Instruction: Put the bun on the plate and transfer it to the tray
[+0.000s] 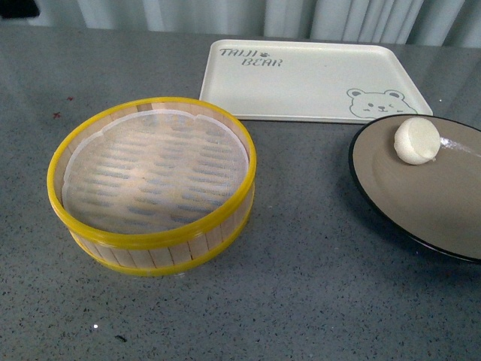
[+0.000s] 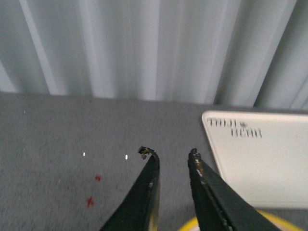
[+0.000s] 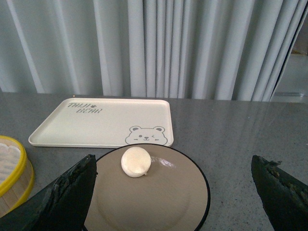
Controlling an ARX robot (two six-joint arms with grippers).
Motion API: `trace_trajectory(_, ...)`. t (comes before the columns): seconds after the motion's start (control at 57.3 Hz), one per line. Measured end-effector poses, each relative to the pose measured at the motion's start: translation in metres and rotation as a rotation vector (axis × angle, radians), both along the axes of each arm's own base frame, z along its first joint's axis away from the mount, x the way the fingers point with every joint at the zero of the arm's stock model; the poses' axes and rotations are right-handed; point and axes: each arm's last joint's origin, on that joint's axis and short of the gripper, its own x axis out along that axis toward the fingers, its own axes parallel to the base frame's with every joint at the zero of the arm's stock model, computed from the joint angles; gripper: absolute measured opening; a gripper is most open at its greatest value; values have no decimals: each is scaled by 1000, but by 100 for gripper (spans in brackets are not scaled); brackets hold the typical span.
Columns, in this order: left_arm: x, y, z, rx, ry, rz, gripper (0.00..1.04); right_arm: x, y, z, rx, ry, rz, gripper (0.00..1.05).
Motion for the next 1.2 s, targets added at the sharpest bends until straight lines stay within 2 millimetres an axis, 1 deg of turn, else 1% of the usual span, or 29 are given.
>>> trace_trajectory(0.052, -15, 5, -6, 12, 24, -9, 8, 0, 0, 0, 0, 0, -1, 96)
trace_trajectory(0.087, -22, 7, -6, 11, 26, -12, 4, 0, 0, 0, 0, 0, 0, 96)
trace_trajectory(0.227, -47, 18, 0, 16, 3, 1, 4, 0, 0, 0, 0, 0, 0, 96)
trace_trajectory(0.314, -61, 22, 0, 19, 3, 1, 4, 0, 0, 0, 0, 0, 0, 96)
trace_trajectory(0.559, -95, 31, -1, 23, 8, 0, 4, 0, 0, 0, 0, 0, 0, 96)
trace_trajectory(0.629, -102, 37, -1, 23, 11, -20, 4, 0, 0, 0, 0, 0, 0, 96)
trace_trajectory(0.733, -114, 43, -1, 22, 12, 4, 4, 0, 0, 0, 0, 0, -1, 96)
trace_trajectory(1.048, -142, 43, 0, 22, 10, 3, 4, 0, 0, 0, 0, 0, 0, 96)
trace_trajectory(1.205, -149, 43, 4, 22, -6, 3, 4, 0, 0, 0, 0, 0, -1, 96)
